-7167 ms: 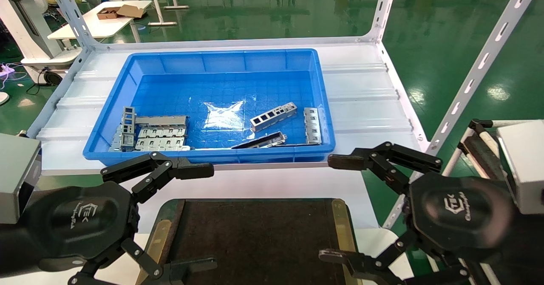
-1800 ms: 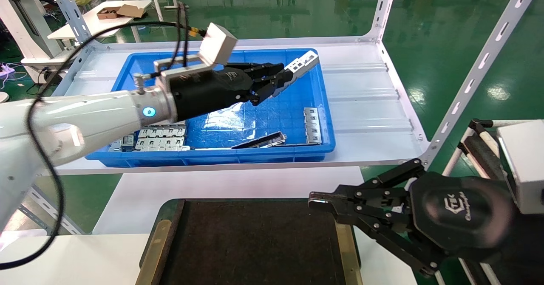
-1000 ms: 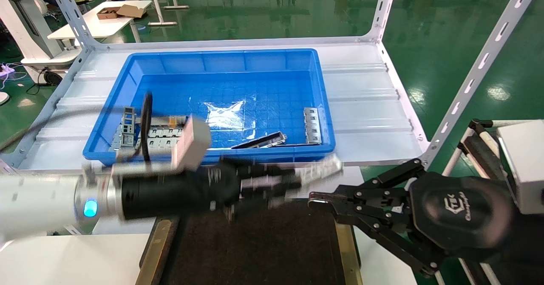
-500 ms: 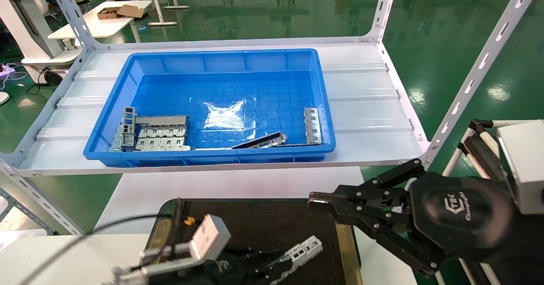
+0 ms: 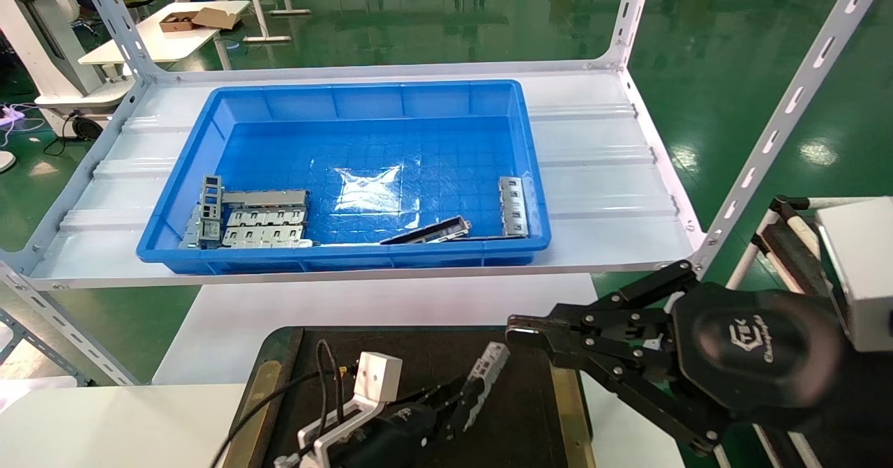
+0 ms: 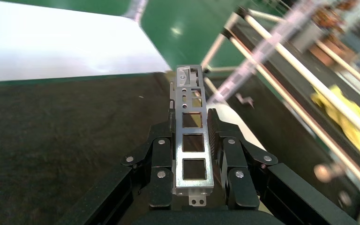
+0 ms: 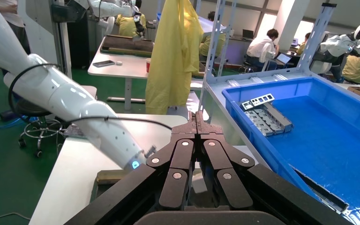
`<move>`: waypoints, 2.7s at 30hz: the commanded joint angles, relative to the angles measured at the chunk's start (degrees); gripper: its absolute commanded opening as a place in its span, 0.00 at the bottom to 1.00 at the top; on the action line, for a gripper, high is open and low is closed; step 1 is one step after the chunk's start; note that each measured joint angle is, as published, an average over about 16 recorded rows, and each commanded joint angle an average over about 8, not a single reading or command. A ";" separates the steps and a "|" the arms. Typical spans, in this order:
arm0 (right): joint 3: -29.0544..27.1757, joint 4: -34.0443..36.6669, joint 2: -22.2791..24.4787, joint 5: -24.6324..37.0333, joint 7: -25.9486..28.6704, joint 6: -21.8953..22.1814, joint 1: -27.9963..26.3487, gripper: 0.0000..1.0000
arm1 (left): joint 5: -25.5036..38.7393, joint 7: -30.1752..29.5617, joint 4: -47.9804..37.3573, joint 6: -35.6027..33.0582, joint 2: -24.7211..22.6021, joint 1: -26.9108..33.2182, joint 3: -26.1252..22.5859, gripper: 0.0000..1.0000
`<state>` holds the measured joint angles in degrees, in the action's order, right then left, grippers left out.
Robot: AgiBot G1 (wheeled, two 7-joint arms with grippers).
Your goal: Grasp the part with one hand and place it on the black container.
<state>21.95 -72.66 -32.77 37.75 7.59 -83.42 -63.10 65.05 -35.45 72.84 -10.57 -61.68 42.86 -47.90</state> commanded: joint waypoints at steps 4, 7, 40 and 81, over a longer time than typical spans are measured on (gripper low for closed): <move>0.00 0.00 0.00 0.00 0.00 0.00 0.00 0.00 | 0.34 -2.80 -4.23 8.57 -4.83 -0.08 -2.12 0.00; 0.00 0.00 0.00 0.00 0.00 0.00 0.00 0.00 | -0.38 -3.50 -7.91 12.47 -7.54 0.50 -3.39 0.00; 0.02 0.00 0.01 -0.01 -0.01 0.01 -0.01 0.89 | -24.05 2.97 -19.50 29.98 -15.12 9.38 -20.34 0.92; 0.04 0.00 0.01 -0.02 -0.02 0.01 -0.01 1.00 | -16.36 12.70 4.15 -5.07 12.79 8.43 -12.13 1.00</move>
<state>21.99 -72.66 -32.76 37.73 7.57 -83.40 -63.11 47.89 -21.89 76.70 -15.56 -49.20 51.04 -59.80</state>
